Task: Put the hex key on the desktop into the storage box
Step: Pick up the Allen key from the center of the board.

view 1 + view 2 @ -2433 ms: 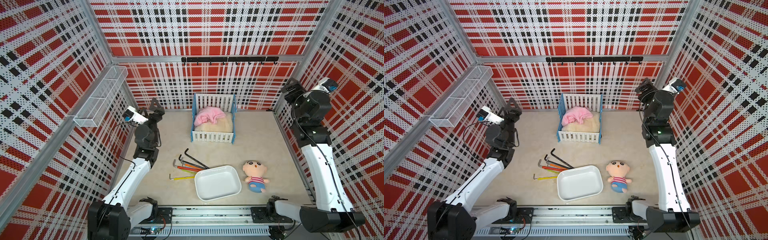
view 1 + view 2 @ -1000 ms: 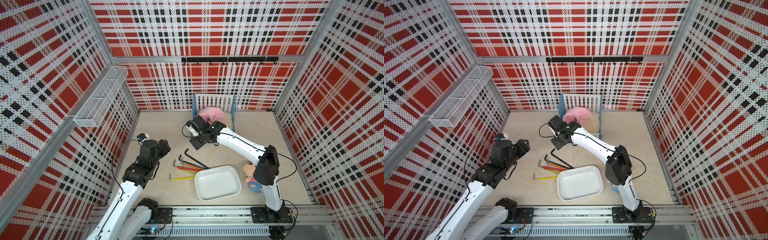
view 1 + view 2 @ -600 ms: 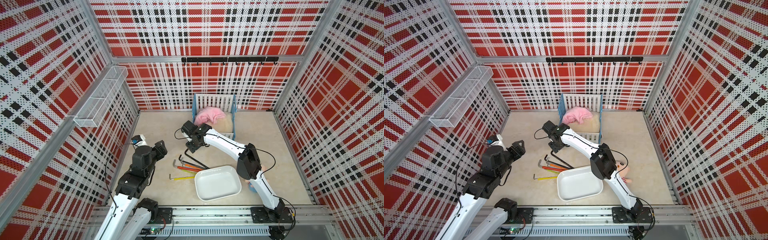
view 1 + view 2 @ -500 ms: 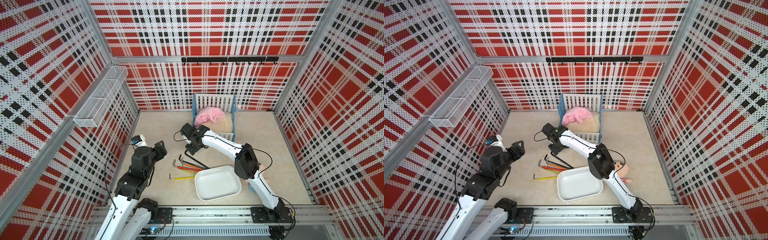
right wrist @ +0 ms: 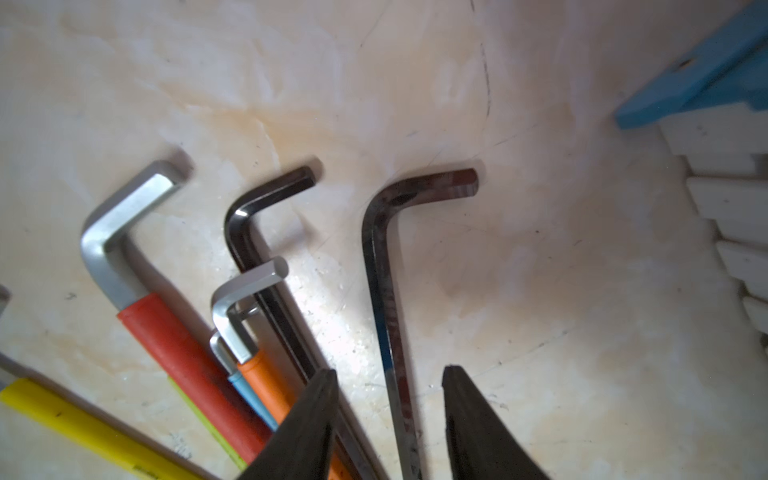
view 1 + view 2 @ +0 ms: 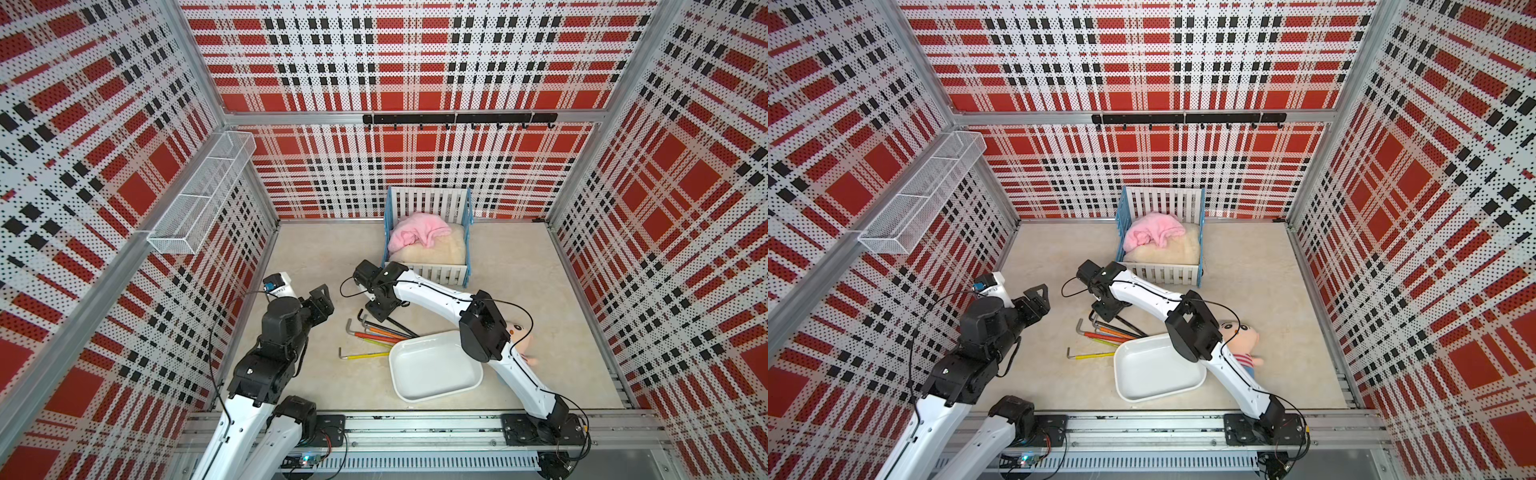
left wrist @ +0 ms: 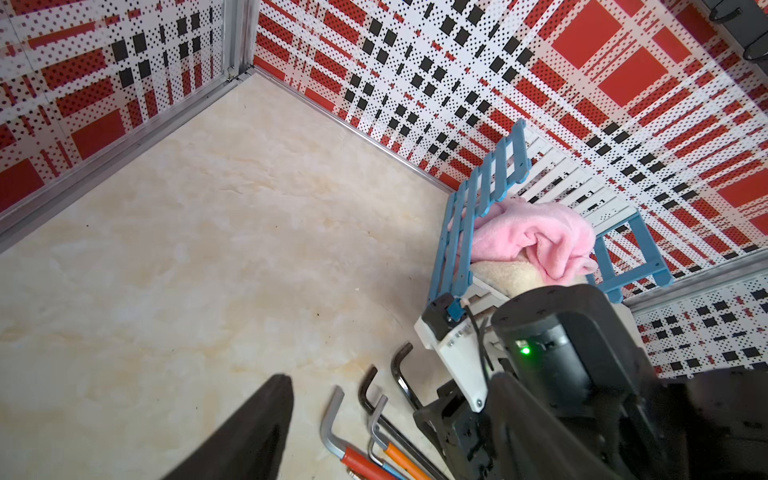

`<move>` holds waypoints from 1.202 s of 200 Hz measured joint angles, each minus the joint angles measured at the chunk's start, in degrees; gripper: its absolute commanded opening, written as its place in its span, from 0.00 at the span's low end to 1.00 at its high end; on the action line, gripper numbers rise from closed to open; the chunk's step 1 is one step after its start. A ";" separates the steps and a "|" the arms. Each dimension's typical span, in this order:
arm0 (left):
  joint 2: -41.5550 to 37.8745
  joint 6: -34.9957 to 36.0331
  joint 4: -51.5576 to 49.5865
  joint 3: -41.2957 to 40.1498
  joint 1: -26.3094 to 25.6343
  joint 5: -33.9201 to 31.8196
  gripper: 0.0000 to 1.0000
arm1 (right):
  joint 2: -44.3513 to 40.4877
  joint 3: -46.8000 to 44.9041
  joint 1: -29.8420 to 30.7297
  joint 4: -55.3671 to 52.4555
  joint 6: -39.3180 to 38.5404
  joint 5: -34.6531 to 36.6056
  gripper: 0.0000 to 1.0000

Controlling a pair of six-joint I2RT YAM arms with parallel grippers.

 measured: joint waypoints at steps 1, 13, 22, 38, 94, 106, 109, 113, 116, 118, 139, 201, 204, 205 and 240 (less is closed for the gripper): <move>0.00 0.00 0.00 0.00 0.00 0.00 0.79 | 0.02 0.00 0.00 0.00 0.02 0.00 0.42; 0.02 0.04 0.00 0.00 0.00 0.07 0.79 | 0.57 -0.02 0.02 0.00 -0.07 0.02 0.41; 0.02 0.07 -0.02 0.00 0.00 0.09 0.80 | 0.87 -0.02 0.02 0.00 -0.09 0.20 0.41; 0.02 0.11 0.00 0.00 0.00 0.09 0.80 | 1.38 -0.02 0.02 -0.02 -0.07 0.59 0.39; -0.02 0.13 0.00 0.00 0.00 0.09 0.80 | 2.71 0.13 0.02 0.11 0.09 0.98 0.36; -0.02 0.11 -0.02 0.00 0.00 0.09 0.80 | 3.06 0.74 0.02 -0.26 0.09 0.94 0.35; -0.02 0.13 0.00 0.00 0.00 0.09 0.80 | 3.13 0.85 0.02 -0.33 0.09 0.96 0.34; -0.02 0.13 -0.02 0.00 0.00 0.09 0.80 | 3.21 1.01 0.02 -0.39 0.07 0.90 0.34; -0.02 0.13 -0.02 0.00 0.00 0.09 0.80 | 3.30 1.20 0.02 -0.52 0.07 0.90 0.33; -0.02 0.13 -0.02 0.00 0.00 0.09 0.80 | 3.37 1.27 0.02 -0.55 0.07 0.87 0.33; -0.02 0.11 -0.02 0.00 0.00 0.09 0.80 | 3.76 1.86 0.02 -0.76 0.07 0.79 0.25; 0.02 0.11 -0.07 0.00 0.00 0.20 0.80 | 4.04 2.01 0.72 0.26 -1.51 4.31 0.04; 0.02 0.11 -0.07 0.00 0.00 0.26 0.80 | 4.04 1.95 0.72 0.44 -1.53 4.59 0.02; 0.02 0.11 -0.07 0.00 0.00 0.26 0.80 | 4.04 1.92 0.72 0.46 -1.57 4.59 0.02; 0.39 0.13 -0.09 0.00 0.00 0.35 0.80 | 3.98 1.60 0.76 2.43 -2.32 7.39 0.00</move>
